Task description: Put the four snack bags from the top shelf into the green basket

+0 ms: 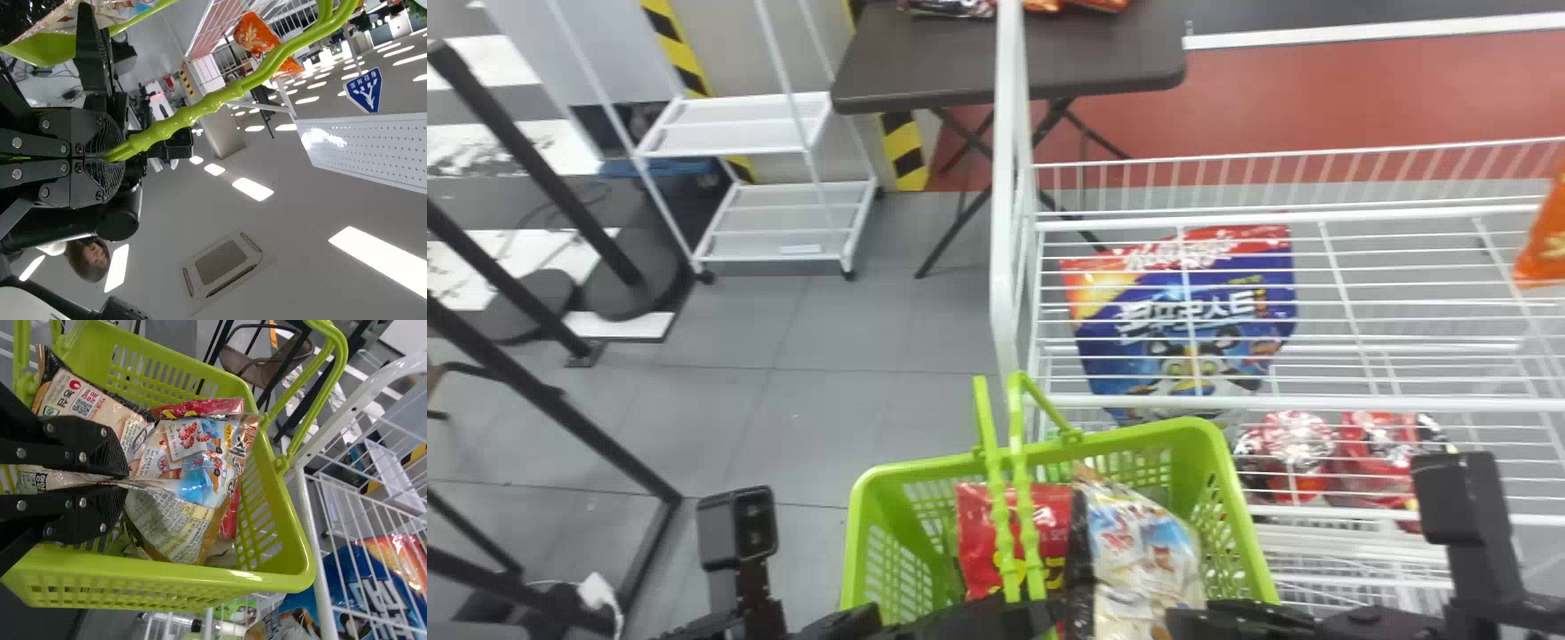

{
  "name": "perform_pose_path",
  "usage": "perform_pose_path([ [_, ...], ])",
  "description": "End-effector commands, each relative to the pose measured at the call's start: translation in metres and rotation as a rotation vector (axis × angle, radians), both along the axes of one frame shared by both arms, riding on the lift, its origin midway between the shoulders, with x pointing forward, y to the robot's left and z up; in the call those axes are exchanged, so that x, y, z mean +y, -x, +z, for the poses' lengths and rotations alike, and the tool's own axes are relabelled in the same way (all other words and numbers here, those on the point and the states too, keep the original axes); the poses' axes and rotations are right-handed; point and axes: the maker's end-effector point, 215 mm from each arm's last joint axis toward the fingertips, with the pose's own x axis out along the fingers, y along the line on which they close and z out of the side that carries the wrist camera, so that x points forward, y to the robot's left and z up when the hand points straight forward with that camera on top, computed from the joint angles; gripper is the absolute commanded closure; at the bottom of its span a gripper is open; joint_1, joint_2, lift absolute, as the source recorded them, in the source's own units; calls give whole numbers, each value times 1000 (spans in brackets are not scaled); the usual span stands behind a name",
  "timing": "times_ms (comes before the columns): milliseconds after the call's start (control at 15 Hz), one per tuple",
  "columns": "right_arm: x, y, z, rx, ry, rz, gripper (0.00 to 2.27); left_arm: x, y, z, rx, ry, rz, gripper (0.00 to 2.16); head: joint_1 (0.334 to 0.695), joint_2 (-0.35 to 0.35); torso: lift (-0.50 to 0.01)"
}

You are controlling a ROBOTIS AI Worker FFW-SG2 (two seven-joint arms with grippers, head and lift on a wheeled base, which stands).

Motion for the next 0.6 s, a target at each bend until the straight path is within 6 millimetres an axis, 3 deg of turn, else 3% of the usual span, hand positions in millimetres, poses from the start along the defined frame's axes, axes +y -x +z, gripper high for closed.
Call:
perform_pose_path([
  [0,-8,-20,23,-51,-80,-42,49,-2,2,2,-1,14,-7,2148,695,107,-6],
  [133,-28,-59,59,-150,-159,-118,53,-1,5,1,6,16,-6,2148,695,90,-6],
  [267,-63,-99,89,-243,-171,-209,53,-1,9,0,13,18,-6,2148,695,50,-6],
  [400,-129,-163,113,-422,-110,-376,53,-1,12,-1,20,18,-5,2148,695,-42,-6],
  [533,-196,-216,123,-578,29,-516,53,2,14,-2,25,14,2,2152,695,-129,-6],
])
